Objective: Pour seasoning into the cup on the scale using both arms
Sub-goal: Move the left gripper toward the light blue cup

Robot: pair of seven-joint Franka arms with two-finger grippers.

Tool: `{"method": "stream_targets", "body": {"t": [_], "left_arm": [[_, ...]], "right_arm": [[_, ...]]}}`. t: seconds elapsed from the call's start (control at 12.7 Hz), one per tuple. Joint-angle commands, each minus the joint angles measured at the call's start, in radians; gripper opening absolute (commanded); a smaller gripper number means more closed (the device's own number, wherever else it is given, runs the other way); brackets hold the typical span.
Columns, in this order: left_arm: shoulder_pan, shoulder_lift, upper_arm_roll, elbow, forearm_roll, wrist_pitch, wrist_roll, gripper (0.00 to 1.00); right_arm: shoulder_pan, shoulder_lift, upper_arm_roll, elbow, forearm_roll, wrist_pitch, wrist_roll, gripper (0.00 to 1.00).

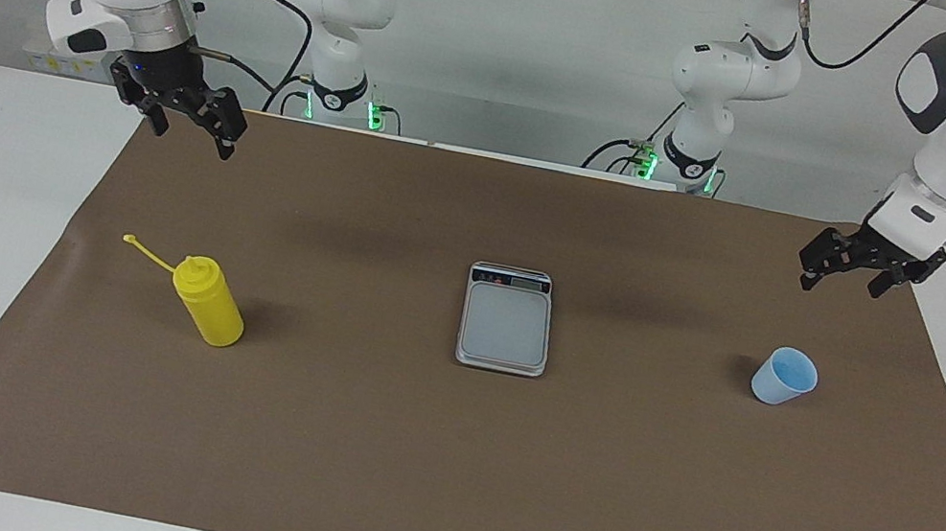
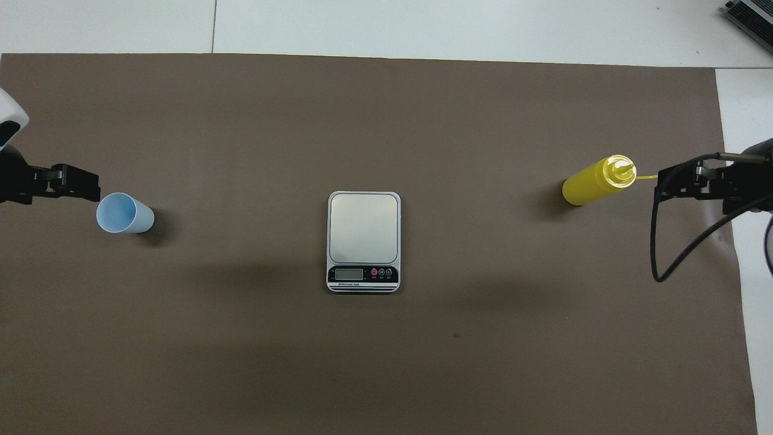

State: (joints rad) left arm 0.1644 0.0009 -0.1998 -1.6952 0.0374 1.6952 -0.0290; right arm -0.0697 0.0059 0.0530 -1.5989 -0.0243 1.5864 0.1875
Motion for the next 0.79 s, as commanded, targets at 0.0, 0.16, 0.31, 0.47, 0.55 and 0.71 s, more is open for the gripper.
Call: {"method": "stream_targets", "body": {"t": [0.0,0.16,0.31,0.47,0.55,0.71], "left_arm": [[0.007,-0.036,0.005,-0.044,-0.017,0.02,0.017,1.0],[0.003,-0.035,0.005,-0.041,-0.017,0.021,0.012,1.0],[0.001,-0.033,0.007,-0.038,-0.017,0.024,0.003,1.0],[0.009,-0.048,0.007,-0.034,-0.017,0.024,0.014,1.0],[0.012,-0.048,0.01,-0.031,-0.017,0.029,0.017,1.0],[0.047,-0.051,0.01,-0.055,-0.028,0.084,0.04,1.0]], "right_arm": [[-0.005,-0.023,0.001,-0.021,0.017,-0.008,-0.017,1.0],[-0.005,-0.023,0.001,-0.021,0.015,-0.008,-0.016,1.0],[-0.005,-0.023,0.001,-0.021,0.015,-0.008,-0.017,1.0],[-0.005,-0.023,0.001,-0.021,0.015,-0.008,-0.017,1.0],[-0.005,-0.023,0.001,-0.021,0.015,-0.008,-0.017,1.0],[-0.005,-0.023,0.001,-0.021,0.015,-0.008,-0.017,1.0]]}}
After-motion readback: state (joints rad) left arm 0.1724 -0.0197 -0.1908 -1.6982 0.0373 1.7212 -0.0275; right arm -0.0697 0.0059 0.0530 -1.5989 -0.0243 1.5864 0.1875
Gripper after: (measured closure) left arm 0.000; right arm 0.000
